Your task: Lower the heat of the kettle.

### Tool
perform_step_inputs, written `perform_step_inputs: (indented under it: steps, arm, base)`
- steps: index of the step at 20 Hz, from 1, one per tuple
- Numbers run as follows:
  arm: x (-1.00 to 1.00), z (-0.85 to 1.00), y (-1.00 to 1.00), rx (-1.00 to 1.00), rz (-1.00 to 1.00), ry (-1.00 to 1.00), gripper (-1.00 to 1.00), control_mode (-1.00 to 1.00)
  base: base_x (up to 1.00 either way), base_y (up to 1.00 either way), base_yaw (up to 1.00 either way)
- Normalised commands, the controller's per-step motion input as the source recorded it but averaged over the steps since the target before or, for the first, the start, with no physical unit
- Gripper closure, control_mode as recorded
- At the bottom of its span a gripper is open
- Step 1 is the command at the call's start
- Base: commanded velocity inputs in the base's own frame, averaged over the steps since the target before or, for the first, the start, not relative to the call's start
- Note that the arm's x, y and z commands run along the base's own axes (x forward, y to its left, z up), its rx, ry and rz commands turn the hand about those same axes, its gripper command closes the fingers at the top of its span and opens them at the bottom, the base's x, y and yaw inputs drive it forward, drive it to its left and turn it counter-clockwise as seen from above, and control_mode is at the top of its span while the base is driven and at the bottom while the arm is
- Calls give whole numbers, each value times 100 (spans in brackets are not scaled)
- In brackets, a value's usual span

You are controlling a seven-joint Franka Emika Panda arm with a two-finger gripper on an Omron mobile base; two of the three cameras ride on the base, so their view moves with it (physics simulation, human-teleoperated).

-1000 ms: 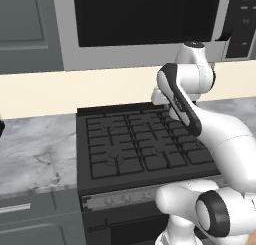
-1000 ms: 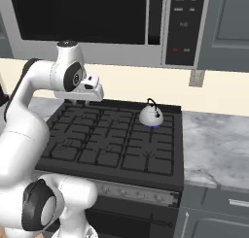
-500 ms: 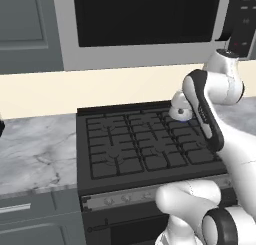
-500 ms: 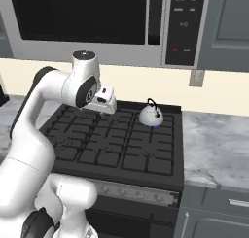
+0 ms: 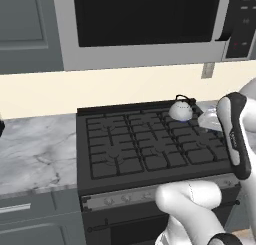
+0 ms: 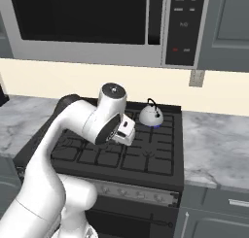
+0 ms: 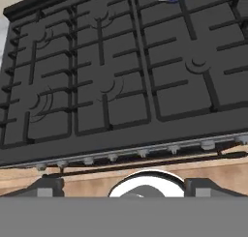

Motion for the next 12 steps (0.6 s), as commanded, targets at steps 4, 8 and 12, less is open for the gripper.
perform_step_inputs:
  steps: [4, 8, 12]
  arm:
    - [-55, -47, -49, 15, -7, -7, -100, -100]
    - [-56, -57, -34, 26, -21, -11, -100, -100]
    - [-44, -63, -10, 27, -16, 0, -100, -100]
  base:
    - [0, 0, 0]
    - [0, 0, 0]
    - [0, 0, 0]
